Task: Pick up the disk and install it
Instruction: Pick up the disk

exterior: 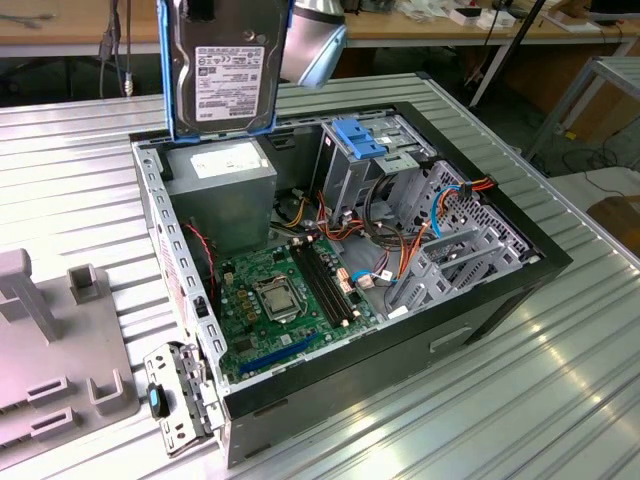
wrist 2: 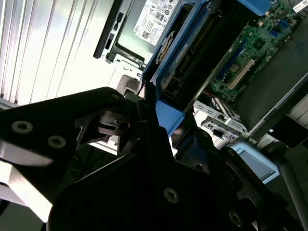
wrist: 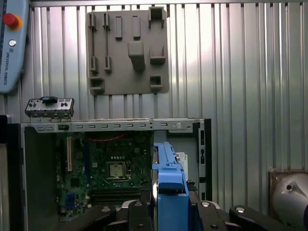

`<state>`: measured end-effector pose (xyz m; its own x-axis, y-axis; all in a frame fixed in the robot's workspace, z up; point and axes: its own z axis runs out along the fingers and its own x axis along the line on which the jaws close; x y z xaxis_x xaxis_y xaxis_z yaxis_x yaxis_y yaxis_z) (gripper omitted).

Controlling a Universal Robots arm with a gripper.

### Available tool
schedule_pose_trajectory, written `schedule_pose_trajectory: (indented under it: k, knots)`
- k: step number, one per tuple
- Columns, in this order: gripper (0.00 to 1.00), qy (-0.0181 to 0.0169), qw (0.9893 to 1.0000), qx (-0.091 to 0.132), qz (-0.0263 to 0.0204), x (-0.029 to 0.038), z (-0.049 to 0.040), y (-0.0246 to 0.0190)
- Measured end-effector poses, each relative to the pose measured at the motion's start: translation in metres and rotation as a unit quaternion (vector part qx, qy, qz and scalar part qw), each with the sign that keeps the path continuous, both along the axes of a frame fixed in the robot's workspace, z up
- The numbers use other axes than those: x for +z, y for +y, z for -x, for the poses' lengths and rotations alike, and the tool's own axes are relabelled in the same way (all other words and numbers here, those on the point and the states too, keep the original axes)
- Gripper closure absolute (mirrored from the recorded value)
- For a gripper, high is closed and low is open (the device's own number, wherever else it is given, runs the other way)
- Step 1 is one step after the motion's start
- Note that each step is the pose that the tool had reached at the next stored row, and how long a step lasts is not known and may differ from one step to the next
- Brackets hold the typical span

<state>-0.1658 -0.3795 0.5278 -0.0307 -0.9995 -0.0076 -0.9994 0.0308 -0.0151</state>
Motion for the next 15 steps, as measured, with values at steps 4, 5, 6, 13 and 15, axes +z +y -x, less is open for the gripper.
schedule_pose_trajectory:
  k: [4,5,6,13,15]
  knots:
    - [0.63,0.0000,1.0000,0.000,0.0000,-0.0001,-0.0146,0.0000]
    - [0.63,0.0000,1.0000,-0.001,0.0000,-0.0003,-0.0177,0.0000]
    - [0.63,0.0000,1.0000,-0.001,0.0000,-0.0004,-0.0189,0.0000]
    - [0.63,0.0000,1.0000,-0.001,0.0008,-0.0023,-0.0273,-0.0077]
    - [0.63,0.0000,1.0000,-0.001,0.0008,-0.0028,-0.0296,-0.0132]
